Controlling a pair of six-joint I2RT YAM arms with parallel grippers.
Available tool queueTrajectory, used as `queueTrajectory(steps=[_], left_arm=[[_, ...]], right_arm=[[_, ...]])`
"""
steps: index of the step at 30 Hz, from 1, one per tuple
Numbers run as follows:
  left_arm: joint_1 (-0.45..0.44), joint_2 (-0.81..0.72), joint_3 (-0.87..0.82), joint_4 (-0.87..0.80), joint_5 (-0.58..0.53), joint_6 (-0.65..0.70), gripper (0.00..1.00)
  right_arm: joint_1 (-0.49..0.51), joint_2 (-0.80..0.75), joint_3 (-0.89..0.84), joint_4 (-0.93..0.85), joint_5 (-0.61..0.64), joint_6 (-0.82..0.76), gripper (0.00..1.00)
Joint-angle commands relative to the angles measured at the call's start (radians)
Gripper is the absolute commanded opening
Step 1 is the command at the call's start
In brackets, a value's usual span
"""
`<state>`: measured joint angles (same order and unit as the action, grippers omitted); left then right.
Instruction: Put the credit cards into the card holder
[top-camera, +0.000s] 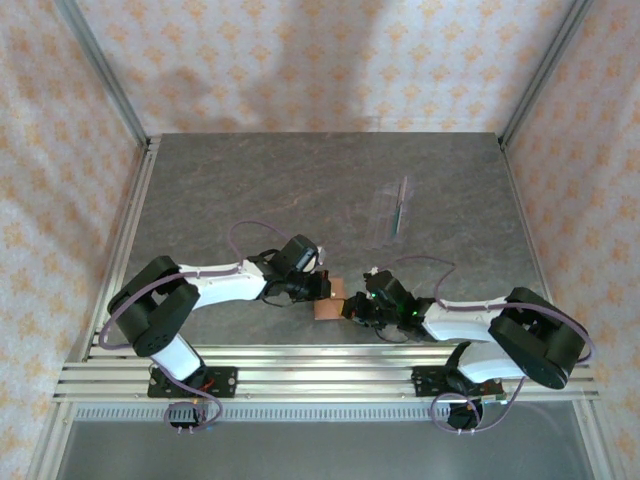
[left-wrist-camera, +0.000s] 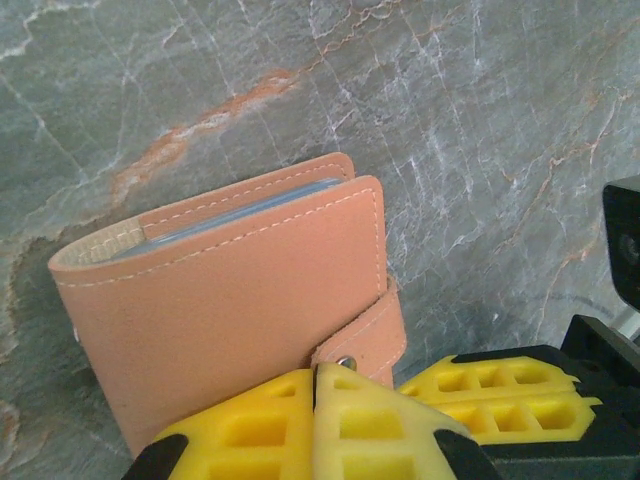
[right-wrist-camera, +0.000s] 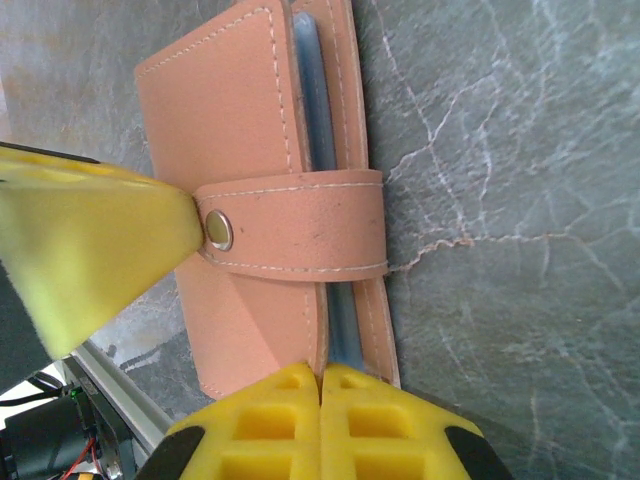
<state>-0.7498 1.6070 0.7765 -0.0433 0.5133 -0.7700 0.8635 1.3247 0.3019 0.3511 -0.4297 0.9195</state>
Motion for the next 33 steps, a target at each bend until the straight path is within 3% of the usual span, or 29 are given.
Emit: queueTrajectory(steps=[1, 33], left_arm=[[0.003, -0.038, -0.016, -0.008, 0.005, -0.009, 0.00], [-0.002, -0.025, -0.051, -0.007, -0.027, -0.003, 0.00]], right_arm=[[0.001, 0.028, 0.001, -0.095, 0.040, -0.018, 0.00], [0.001, 0.036, 0.002, -0.104, 0.045, -0.018, 0.00]])
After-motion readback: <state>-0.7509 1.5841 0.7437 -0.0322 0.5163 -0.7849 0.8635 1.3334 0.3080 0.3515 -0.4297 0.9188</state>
